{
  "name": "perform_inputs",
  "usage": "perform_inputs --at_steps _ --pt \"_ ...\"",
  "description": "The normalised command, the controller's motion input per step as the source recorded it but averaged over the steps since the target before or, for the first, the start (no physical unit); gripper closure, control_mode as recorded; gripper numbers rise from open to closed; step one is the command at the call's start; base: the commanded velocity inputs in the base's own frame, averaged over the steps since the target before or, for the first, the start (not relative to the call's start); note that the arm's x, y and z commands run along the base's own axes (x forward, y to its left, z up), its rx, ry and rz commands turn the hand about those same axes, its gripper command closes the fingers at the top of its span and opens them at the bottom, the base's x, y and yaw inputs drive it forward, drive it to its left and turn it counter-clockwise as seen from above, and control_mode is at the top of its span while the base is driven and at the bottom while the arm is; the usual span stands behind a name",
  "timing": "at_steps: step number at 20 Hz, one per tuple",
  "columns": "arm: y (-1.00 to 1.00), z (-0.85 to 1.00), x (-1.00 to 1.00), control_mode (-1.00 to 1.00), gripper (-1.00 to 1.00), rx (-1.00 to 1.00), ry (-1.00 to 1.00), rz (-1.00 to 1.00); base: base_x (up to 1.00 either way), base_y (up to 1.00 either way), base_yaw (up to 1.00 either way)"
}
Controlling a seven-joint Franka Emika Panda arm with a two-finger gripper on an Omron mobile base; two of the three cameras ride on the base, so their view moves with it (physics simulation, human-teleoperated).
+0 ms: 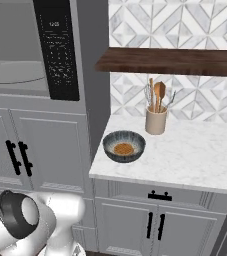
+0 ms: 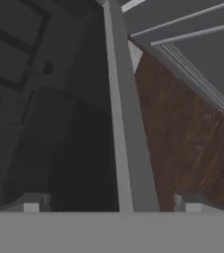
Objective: Open the microwave, place the bowl with waffle inside the microwave, then close the microwave door and turn it on.
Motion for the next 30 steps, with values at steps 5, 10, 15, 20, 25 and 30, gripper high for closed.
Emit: perform_inputs --at_steps 5,10,15,20,25,30 --pt "0.64 0.0 -0.65 -1.0 -1.0 -0.12 -0.16 0.14 0.0 0.0 0.0" --pt "-0.81 0.04 0.19 -1.0 -1.0 0.0 0.0 -0.09 0.0 0.0 0.0" --pt "-1.0 -0.01 0.15 -1.0 -1.0 0.02 0.0 -0.16 0.0 0.0 0.0" --pt "-1.0 -0.35 0.27 -1.0 -1.0 0.0 0.0 -0.26 0.0 0.0 0.0" --pt "-1.0 -0.46 0.29 -1.0 -1.0 0.0 0.0 -0.33 0.0 0.0 0.0" --pt "-1.0 -0.27 0.32 -1.0 -1.0 0.02 0.02 -0.32 0.0 0.0 0.0"
